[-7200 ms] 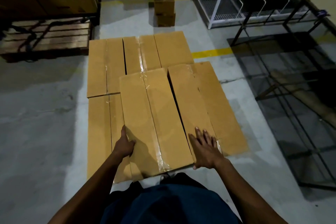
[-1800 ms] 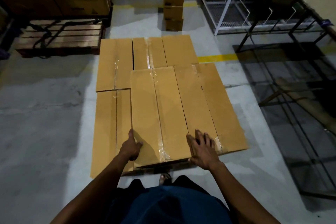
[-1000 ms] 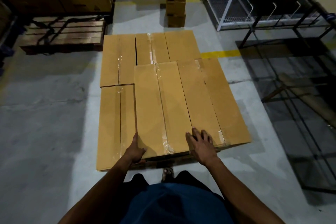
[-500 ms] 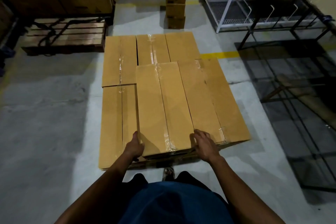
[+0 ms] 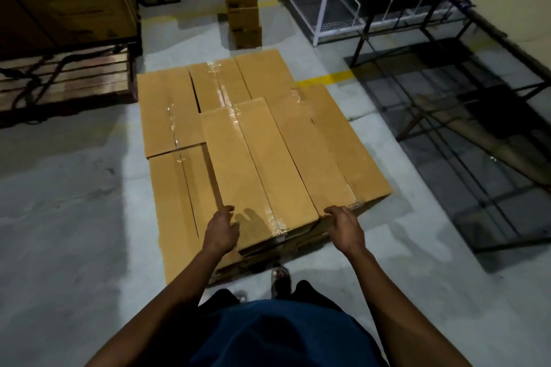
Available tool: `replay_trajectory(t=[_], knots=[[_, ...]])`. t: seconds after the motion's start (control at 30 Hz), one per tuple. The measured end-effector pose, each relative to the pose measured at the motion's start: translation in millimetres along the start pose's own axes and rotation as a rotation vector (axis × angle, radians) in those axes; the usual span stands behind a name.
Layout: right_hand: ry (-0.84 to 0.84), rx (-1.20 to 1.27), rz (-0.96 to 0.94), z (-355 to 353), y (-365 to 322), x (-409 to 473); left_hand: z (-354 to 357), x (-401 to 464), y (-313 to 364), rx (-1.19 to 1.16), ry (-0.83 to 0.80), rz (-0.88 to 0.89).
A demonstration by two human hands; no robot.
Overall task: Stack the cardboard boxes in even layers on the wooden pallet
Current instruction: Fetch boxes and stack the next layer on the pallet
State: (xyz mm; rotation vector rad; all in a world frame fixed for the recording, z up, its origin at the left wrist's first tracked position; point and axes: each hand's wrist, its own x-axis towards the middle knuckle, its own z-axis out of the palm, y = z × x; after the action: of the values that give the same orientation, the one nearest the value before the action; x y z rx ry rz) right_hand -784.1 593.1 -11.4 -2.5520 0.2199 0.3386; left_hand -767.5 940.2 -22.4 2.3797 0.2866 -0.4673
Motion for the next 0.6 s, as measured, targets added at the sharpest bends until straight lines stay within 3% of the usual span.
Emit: replay_trajectory(t=[0.23, 0.6], knots=[[0.128, 0.051, 0.141, 41, -14, -80, -3, -22, -1, 0.083, -0.217, 0.265], [0.325, 0.223, 0.33, 118, -8, -241, 23, -77, 1, 0.331, -0.498, 0.497]])
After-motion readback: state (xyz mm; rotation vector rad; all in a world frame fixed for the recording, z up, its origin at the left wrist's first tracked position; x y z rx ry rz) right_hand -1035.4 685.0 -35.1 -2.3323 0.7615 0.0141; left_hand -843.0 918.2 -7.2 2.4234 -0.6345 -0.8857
